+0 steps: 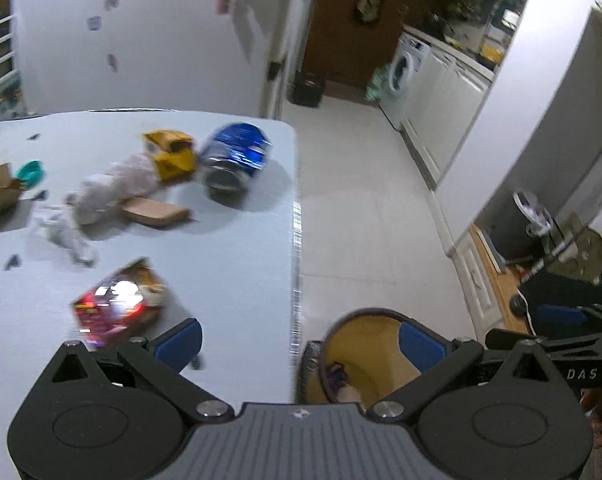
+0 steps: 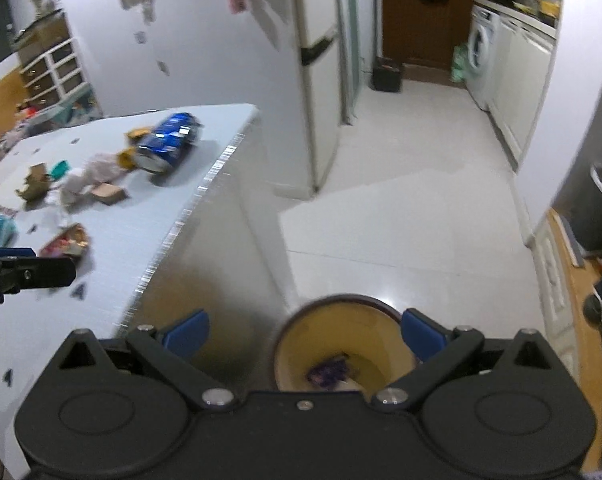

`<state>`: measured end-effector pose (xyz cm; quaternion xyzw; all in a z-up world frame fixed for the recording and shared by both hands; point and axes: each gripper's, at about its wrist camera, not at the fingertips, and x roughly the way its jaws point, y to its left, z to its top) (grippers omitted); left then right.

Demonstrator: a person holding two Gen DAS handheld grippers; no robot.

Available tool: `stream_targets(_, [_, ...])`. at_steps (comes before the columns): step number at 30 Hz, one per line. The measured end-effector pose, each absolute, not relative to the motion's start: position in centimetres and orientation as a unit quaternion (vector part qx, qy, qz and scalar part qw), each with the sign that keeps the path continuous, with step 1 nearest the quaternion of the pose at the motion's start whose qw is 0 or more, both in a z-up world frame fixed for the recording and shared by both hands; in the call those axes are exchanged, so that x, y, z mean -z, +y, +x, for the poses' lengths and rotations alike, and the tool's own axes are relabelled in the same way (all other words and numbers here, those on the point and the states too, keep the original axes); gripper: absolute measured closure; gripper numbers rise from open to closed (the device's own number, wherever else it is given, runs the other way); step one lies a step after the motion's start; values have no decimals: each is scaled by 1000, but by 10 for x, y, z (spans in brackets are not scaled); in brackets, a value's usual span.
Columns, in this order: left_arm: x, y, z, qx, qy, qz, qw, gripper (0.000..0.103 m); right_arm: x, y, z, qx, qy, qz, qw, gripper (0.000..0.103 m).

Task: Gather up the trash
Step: 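Raise both empty tools from the bin back toward the table, then grasp the teal bag with the left tool while the right tool grasps the red cigarette pack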

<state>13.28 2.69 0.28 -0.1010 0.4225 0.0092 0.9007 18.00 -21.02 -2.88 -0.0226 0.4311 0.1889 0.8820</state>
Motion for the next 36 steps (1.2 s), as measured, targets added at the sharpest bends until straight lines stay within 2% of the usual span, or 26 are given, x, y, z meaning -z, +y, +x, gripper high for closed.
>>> stream_targets(26, [-30,261,62,-159,364,-154,905,0,-7,-3,145,-285,384,-54,876,0])
stream_targets(36, [-12,365,78,-247,353,-254,866,0,-3,59,150,-310,384,-75,867,0])
